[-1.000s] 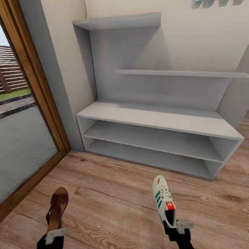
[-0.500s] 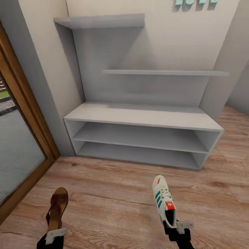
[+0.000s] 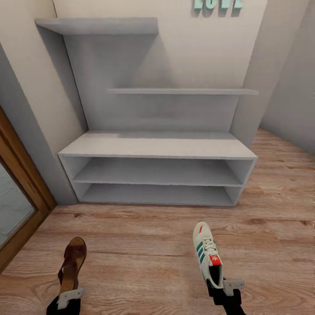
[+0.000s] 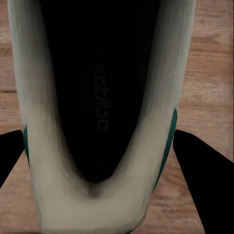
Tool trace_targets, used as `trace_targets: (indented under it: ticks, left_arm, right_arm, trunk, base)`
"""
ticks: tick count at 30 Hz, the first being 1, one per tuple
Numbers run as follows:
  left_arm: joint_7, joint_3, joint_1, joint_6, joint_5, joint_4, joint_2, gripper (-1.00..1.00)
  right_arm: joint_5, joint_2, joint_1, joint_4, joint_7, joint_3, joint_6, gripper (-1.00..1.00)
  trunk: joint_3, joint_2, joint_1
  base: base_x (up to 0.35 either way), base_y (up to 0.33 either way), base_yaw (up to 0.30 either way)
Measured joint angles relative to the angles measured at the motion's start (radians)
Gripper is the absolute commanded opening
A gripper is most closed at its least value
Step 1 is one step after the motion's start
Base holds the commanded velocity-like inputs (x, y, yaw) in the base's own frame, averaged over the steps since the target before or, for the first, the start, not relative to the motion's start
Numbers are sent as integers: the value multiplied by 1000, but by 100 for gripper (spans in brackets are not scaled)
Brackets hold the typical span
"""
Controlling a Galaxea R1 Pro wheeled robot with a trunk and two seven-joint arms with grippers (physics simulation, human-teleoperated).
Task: Pick up the two gym shoes and the two sandals from the corridor floor and place them onto the hallstand (shoe rack) in the corridor, making sure they are on the rack and not on the floor. Arrange them so the two gym shoes are next to each other and the two sandals are next to each other.
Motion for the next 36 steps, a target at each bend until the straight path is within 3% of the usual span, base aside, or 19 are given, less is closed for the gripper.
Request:
trace_targets:
  ticks: [13, 17, 23, 26, 29, 31, 32, 36]
  left_arm:
    - [0, 0, 0, 0, 0, 0, 0, -100]
    - [0, -3, 0, 15, -4, 0, -2, -100]
    - [0, -8, -10, 25, -5, -3, -14, -100]
    - [2, -11, -18, 34, -8, -8, -35, -100]
    - [11, -11, -64, 127, -11, -17, -54, -100]
    - [19, -10, -100, 200, -11, -19, -57, -100]
    - [29, -10, -125, 246, -12, -20, -57, -100]
    - [96, -9, -224, 364, -12, -21, -63, -100]
  right_arm:
    - [0, 1, 0, 0, 0, 1, 0, -100]
    - [-5, -27, 0, -1, -1, -5, 0, -100]
    - [-5, -36, 0, -1, -2, -7, 0, -100]
    - [-23, -58, 0, -1, -8, -54, -1, -100]
    - [-82, -111, 0, -2, -20, -184, 2, -100]
    - [-98, -146, 0, -2, -21, -234, 5, -100]
    - [-114, -169, 0, -2, -23, -282, 5, -100]
    - [-120, -237, 0, -3, -24, -335, 8, -100]
  trunk:
    - [0, 0, 0]
    - [0, 0, 0]
    - [0, 0, 0]
    - [0, 0, 0]
    - [0, 0, 0]
    - [0, 0, 0]
    - [0, 0, 0]
    - [0, 0, 0]
  base:
    - [0, 0, -27]
    - [0, 0, 0]
    - [0, 0, 0]
    - [0, 0, 0]
    - [0, 0, 0]
    - [0, 0, 0]
    - [0, 0, 0]
    - [0, 0, 0]
